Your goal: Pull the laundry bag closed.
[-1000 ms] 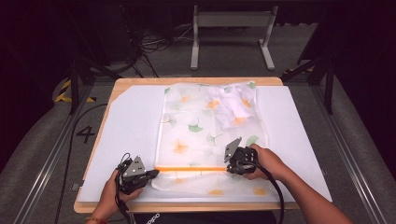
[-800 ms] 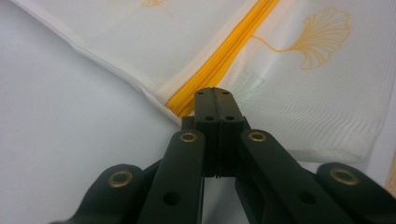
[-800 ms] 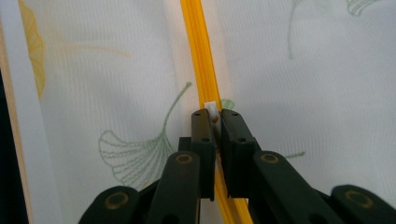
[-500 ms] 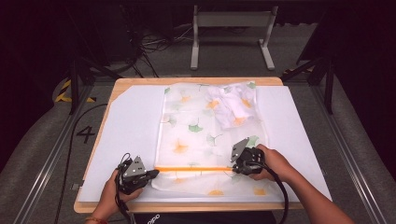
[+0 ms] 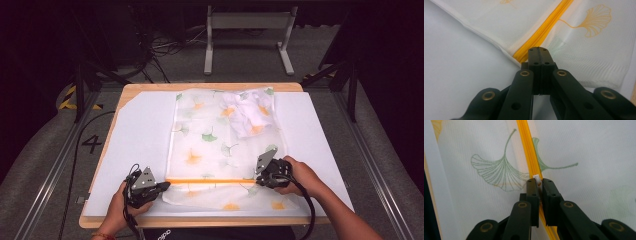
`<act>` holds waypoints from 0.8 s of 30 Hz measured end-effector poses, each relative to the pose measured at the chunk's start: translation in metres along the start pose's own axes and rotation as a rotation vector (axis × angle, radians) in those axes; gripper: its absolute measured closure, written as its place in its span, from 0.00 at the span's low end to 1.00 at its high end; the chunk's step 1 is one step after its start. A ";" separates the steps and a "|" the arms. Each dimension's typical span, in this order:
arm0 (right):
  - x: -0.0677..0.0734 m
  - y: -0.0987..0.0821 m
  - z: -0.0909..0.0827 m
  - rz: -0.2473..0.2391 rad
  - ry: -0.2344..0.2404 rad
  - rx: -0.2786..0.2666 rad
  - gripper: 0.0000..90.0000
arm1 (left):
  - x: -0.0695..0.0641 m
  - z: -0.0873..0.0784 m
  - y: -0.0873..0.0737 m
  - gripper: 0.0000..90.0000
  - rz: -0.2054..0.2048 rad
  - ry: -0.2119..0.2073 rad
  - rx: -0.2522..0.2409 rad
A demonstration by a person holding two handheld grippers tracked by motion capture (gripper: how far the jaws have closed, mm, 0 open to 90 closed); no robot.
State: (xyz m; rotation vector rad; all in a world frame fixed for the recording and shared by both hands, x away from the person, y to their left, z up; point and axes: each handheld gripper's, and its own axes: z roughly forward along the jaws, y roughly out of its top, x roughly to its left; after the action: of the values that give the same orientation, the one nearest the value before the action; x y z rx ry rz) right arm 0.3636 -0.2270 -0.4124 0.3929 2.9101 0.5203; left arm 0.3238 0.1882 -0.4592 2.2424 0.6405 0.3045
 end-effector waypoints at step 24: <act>-0.006 -0.027 -0.012 0.043 -0.022 0.027 0.94 | 0.001 0.000 0.000 1.00 -0.006 -0.005 -0.001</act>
State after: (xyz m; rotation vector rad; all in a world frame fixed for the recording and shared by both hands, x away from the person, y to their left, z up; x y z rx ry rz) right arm 0.3606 -0.2570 -0.4100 0.4624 2.8964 0.4803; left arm 0.3243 0.1886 -0.4592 2.2388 0.6442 0.2959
